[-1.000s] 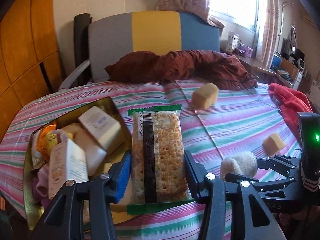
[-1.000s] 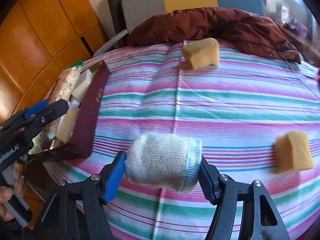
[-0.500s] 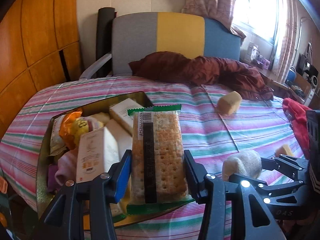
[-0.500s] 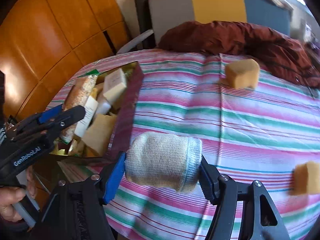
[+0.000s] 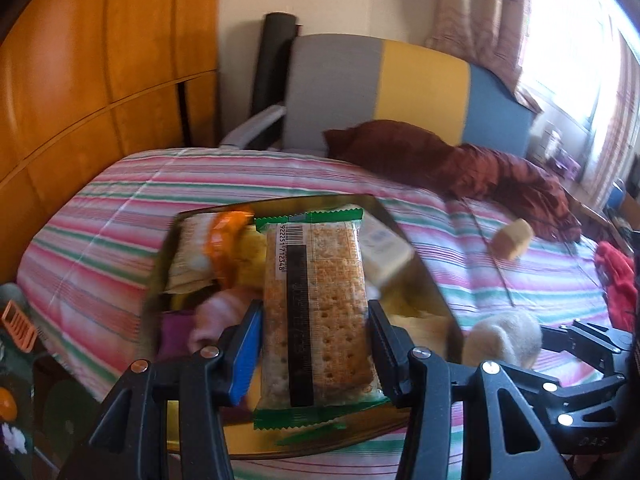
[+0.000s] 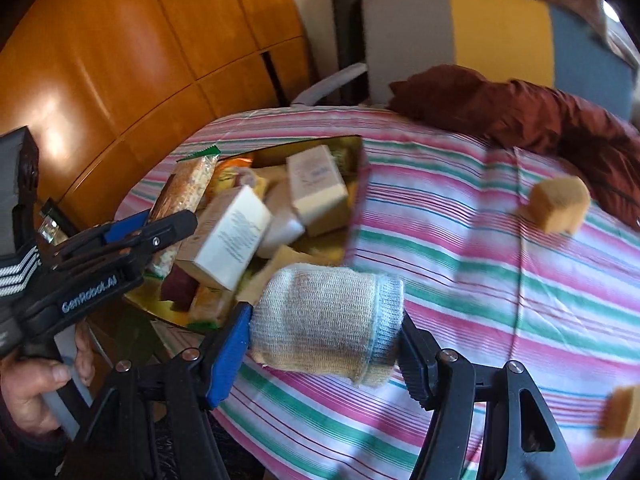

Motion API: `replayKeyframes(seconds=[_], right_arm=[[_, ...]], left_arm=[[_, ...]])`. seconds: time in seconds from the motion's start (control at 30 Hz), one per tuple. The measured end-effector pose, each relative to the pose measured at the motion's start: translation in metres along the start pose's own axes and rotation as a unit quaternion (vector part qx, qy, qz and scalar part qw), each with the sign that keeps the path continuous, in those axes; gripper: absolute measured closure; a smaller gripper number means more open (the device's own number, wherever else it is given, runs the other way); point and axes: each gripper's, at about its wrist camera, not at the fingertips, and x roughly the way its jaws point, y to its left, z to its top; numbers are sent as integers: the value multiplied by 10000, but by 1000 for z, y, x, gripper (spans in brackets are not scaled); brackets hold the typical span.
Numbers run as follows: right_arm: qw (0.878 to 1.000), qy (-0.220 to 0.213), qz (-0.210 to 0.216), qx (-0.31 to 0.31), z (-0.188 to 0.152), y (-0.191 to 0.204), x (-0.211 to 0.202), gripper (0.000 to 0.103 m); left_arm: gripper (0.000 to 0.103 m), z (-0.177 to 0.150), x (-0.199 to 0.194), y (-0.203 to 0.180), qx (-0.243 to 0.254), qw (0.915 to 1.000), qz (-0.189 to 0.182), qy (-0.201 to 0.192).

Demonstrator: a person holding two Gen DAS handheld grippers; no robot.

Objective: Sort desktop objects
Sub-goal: 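Carry the sock and cracker packet to the gold tray and release both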

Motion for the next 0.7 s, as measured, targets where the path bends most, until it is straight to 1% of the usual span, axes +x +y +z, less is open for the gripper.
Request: replayKeyframes(seconds=[0.13,0.27,0.3,0.37,0.43,0.47,0.53,0.57,0.63,0.7], right_arm=[[9993,21,227,-308,6,22,6,35],[9979,57,407,-493,13,40,18,35],[9972,90,489,-564,15,47,24,35],[9961,107,575,-657,18,58,31,33],[9952,171,629,-727,21,66,42,33],[9947,251,667,-743,22,68,49,30],[9946,345,702,-676,22,69,57,26],[9948,344,714,-645,22,68,58,26],[9951,322,715,-607,20,66,55,25],[9956,299,651,-599,17,63,53,26]], left_arm=[[53,-8,-1,33,-290,9992,286,44],[53,-22,7,58,-533,9972,475,242],[53,-26,10,61,-552,9968,486,307],[52,-32,15,64,-625,9964,387,414],[48,-35,21,63,-620,9964,320,478],[44,-35,24,63,-658,9959,338,513],[42,-34,22,67,-859,9951,228,431],[41,-34,21,67,-881,9951,234,388],[41,-33,19,65,-823,9956,322,314],[41,-34,21,63,-734,9960,387,326]])
